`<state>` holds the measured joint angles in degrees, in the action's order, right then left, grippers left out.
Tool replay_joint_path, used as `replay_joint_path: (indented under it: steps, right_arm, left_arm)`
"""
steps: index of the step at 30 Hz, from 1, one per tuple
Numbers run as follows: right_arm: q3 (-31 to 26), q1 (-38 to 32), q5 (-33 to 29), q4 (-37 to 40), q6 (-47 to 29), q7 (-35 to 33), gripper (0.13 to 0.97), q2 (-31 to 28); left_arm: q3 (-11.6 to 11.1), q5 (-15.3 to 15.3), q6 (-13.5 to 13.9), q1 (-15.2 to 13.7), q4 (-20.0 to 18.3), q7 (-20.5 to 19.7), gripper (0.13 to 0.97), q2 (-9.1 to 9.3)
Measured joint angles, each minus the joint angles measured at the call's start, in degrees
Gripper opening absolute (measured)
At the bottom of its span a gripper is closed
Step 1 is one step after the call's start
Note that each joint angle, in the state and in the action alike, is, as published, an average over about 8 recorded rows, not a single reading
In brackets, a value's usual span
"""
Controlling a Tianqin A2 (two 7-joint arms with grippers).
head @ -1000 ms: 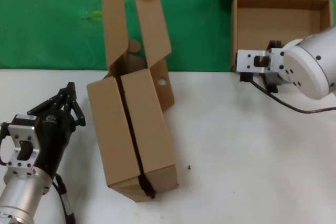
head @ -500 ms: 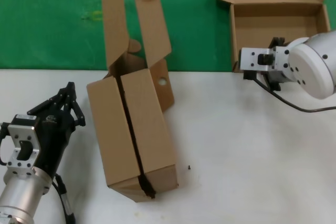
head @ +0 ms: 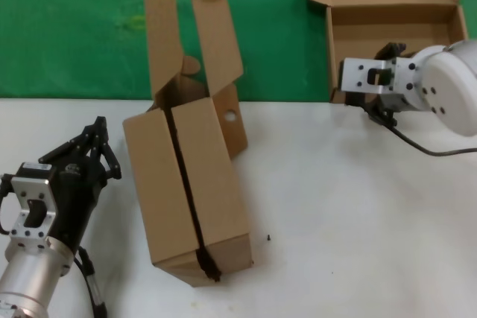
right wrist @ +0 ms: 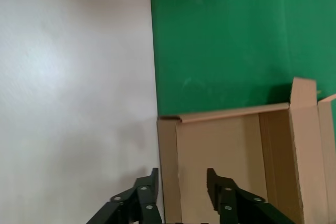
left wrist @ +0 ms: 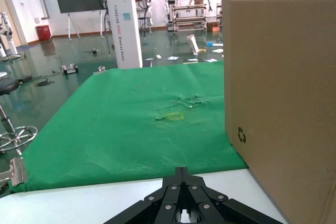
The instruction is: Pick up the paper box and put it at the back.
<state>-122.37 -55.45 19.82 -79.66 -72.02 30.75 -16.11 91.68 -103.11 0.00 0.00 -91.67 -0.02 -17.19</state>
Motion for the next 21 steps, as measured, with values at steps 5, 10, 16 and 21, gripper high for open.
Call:
replay_joint_path:
  steps: [5,10,16,21]
  right_arm:
    - [2.5,0.7,3.8,-5.7,-2.7,0.6,0.325,-1.3]
    - [7.5,2.8,9.8,-12.1,-1.4,1.9,0.447,-2.9]
    - [16.4,9.3,19.7,-17.3,8.4,1.8,0.574,-4.7]
    - [23.1,16.4,29.3,-18.6,18.8,-0.6,0.709,-5.5]
  left_arm:
    - [0.0,0.0,0.0,0.0,0.0,0.0,0.143,0.0]
    - [0.0,0.0,0.0,0.0,0.0,0.0,0.143,0.0]
    - [0.0,0.0,0.0,0.0,0.0,0.0,0.143,0.0]
    - [0.0,0.0,0.0,0.0,0.0,0.0,0.143,0.0]
